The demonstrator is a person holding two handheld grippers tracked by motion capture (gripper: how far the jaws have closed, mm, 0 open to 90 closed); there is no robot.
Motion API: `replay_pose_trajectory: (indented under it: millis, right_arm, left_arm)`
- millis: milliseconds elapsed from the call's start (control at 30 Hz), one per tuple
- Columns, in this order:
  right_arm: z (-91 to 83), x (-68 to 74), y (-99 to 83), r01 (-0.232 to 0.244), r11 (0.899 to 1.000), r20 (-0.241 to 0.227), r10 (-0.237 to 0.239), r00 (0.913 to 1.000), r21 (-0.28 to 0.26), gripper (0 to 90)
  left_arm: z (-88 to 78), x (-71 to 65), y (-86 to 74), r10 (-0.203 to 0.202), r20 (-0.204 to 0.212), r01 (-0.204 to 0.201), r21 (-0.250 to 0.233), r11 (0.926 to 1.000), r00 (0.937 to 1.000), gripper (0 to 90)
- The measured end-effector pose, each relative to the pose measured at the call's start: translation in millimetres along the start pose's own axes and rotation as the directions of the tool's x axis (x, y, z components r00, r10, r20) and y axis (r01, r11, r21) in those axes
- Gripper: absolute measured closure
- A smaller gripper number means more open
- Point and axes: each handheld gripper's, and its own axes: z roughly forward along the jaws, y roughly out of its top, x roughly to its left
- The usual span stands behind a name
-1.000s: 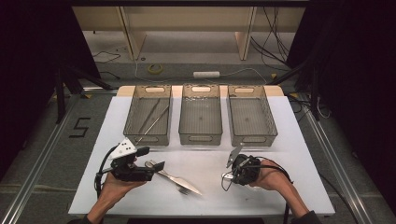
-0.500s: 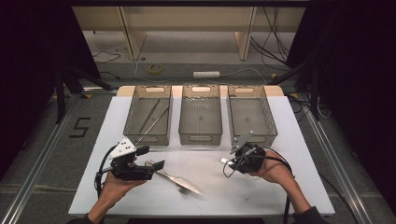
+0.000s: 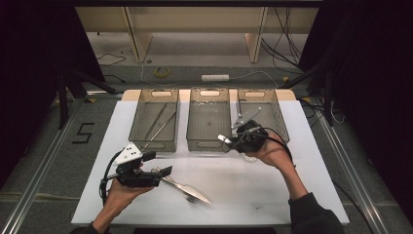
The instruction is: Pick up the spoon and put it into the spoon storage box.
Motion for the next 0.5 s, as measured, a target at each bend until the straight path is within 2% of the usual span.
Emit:
replay_pose_trajectory:
  millis: [233,500]
  right_arm:
    - [4.2,-9.9,23.9,-0.030,0.997,0.017,0.032,0.9994,-0.066,77.0]
    - [14.0,-20.1,52.5,-0.070,0.992,0.036,0.074,0.9966,-0.102,77.0]
  left_arm:
    - [-1.2,0.3,-0.1,-0.005,-0.008,0.005,-0.007,1.0000,1.0000,16.2]
    - [-1.8,0.7,0.1,-0.002,-0.012,0.002,-0.010,0.9999,0.9999,16.2]
